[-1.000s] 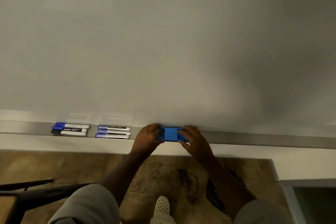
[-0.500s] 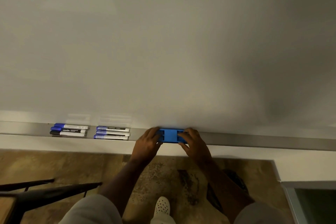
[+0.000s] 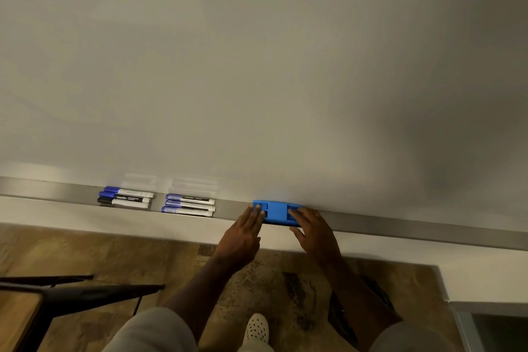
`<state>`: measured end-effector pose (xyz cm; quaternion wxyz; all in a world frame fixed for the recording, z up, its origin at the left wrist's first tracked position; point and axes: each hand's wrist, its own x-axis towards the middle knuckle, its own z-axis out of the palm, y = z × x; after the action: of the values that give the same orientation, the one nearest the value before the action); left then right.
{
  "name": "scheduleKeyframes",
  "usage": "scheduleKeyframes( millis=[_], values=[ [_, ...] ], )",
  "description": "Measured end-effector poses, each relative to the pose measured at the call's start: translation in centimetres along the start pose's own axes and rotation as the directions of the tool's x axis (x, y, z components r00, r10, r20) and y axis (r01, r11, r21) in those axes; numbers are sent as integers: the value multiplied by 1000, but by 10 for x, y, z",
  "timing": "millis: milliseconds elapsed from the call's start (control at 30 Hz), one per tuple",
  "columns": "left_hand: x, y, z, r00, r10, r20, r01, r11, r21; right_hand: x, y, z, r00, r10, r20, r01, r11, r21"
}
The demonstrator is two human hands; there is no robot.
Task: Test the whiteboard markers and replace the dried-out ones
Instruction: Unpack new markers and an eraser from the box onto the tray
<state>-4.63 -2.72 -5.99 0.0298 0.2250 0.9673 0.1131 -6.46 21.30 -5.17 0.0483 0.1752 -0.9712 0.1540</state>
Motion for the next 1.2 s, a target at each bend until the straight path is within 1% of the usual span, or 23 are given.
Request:
scheduleKeyframes(
  millis=[100, 200, 233, 333, 467, 567, 633, 767, 900, 967, 1100, 1200],
  values=[
    [-3, -1, -4, 1000, 8, 25, -8, 1000, -8, -4, -1, -3, 1000, -6, 3, 6, 999, -46],
    [-5, -3, -16, 1000, -19, -12, 19, 999, -36, -8, -8, -9, 1000, 12, -19, -13, 999, -49],
    [-6, -5, -20, 999, -45, -27, 44, 998, -34, -7, -12, -11, 1000, -7, -21, 6, 999, -43],
    [-12, -17, -29, 993, -94, -72, 92, 995, -35, 6, -32, -16, 992, -129, -16, 128, 991, -34],
    [-27, -42, -47, 978, -183, -104, 180, 983, -36, 32, -74, -18, 974, -226, 37, 227, 974, -29],
    [-48, -63, -66, 955, -268, -124, 267, 963, -27, 50, -108, -11, 954, -296, 56, 295, 955, 18],
    [-68, -79, -76, 927, -346, -143, 347, 938, -20, 65, -135, -6, 936, -346, 65, 345, 938, 32],
    [-120, -114, -90, 834, -523, -172, 531, 847, -2, 93, -195, 4, 876, -470, 109, 466, 883, 60],
    [-183, -143, -104, 692, -699, -182, 709, 705, -13, 117, -262, 18, 792, -593, 146, 587, 805, 86],
    [-212, -153, -110, 617, -764, -186, 773, 633, -34, 125, -294, 26, 753, -637, 164, 631, 770, 93],
    [-274, -169, -118, 452, -872, -190, 881, 469, -56, 129, -363, 44, 654, -736, 178, 721, 677, 150],
    [-315, -178, -118, 361, -917, -172, 917, 382, -116, 128, -414, 55, 588, -786, 188, 765, 617, 187]
  ],
)
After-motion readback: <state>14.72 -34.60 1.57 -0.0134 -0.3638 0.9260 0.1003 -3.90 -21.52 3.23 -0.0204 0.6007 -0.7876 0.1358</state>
